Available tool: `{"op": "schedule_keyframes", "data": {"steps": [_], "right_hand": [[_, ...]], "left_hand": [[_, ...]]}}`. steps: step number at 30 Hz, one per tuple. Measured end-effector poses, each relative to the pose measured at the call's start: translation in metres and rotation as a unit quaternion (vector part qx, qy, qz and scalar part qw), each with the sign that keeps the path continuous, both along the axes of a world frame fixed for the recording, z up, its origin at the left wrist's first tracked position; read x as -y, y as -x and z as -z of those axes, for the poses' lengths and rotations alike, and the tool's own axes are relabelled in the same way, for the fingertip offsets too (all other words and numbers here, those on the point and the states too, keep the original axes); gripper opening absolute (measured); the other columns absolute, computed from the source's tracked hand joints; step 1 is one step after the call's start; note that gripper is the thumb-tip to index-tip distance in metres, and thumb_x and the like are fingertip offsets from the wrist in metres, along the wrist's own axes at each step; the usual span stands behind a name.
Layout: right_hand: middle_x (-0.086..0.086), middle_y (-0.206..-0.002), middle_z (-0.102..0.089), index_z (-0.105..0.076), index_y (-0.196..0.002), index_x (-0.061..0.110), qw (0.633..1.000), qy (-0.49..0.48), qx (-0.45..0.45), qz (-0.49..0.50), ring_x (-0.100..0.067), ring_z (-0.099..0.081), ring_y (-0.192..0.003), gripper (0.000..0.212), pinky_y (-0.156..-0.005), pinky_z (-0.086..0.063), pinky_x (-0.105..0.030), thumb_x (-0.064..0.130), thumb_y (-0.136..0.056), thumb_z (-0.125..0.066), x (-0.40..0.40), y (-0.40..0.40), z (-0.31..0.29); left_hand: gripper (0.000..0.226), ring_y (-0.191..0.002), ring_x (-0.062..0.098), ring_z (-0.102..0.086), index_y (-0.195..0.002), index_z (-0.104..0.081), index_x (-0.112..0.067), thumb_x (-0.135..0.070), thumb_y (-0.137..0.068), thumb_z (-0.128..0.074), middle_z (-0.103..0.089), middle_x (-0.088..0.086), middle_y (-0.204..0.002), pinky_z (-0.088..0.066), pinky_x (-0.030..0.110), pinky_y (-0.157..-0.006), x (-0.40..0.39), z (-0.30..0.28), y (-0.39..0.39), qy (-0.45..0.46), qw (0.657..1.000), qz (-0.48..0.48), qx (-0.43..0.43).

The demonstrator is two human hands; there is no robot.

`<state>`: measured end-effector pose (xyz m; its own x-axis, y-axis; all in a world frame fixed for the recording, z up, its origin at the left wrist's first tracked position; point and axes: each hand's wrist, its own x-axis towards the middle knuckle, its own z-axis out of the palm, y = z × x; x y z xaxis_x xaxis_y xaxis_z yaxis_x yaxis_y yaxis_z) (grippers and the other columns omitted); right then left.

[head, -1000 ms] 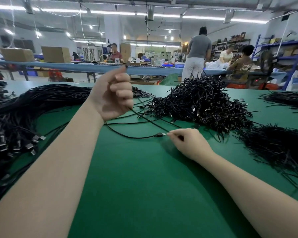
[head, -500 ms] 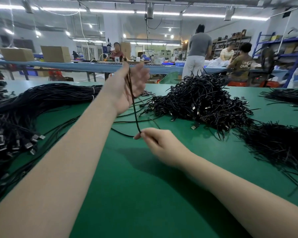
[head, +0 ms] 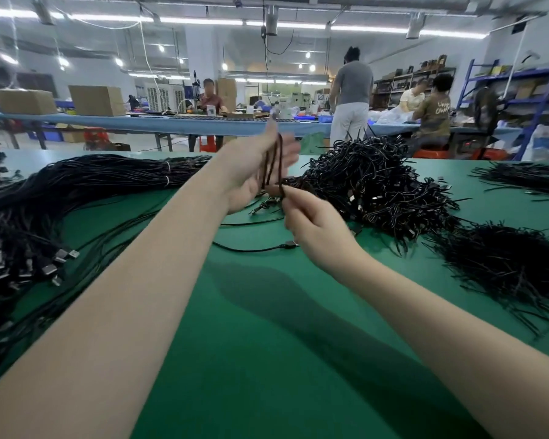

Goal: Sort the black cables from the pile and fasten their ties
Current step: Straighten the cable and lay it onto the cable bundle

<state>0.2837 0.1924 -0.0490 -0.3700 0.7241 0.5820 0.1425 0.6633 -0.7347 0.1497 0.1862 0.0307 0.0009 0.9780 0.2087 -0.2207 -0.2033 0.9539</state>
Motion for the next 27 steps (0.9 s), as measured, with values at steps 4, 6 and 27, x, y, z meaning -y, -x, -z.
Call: {"op": "schedule_keyframes", "data": {"steps": [4, 6, 27], "right_hand": [[0.007, -0.056, -0.032, -0.063, -0.095, 0.015, 0.97, 0.217, 0.085, -0.066, -0.008, -0.03, -0.044, 0.028, -0.046, -0.032, -0.023, 0.028, -0.102, -0.04, -0.014, -0.014, 0.021], [0.007, -0.054, -0.032, -0.065, -0.086, 0.013, 0.962, 0.252, 0.104, -0.005, -0.009, -0.029, -0.044, 0.033, -0.043, -0.031, -0.023, 0.039, -0.098, -0.048, -0.022, -0.028, 0.02], [0.007, -0.084, -0.069, -0.066, -0.095, 0.026, 0.986, 0.161, 0.016, 0.039, -0.005, -0.06, -0.066, 0.025, -0.06, -0.044, -0.019, 0.028, -0.101, -0.042, -0.009, -0.016, 0.0]], "left_hand": [[0.038, -0.056, 0.005, -0.06, -0.083, -0.072, -0.016, -0.036, -0.101, -0.043, -0.063, -0.008, -0.065, -0.047, 0.016, -0.051, 0.017, -0.019, 0.014, -0.041, 0.99, 0.093, 0.096], [0.038, -0.044, 0.004, -0.046, -0.072, -0.066, -0.018, -0.034, -0.099, -0.045, -0.048, -0.01, -0.051, -0.037, 0.016, -0.044, 0.021, -0.021, 0.022, -0.017, 0.987, 0.156, 0.035], [0.032, -0.042, 0.004, -0.028, -0.082, -0.052, -0.018, -0.027, -0.104, -0.032, -0.03, -0.011, -0.052, -0.024, 0.017, -0.043, 0.003, 0.006, -0.01, 0.033, 0.991, 0.089, 0.095]]}}
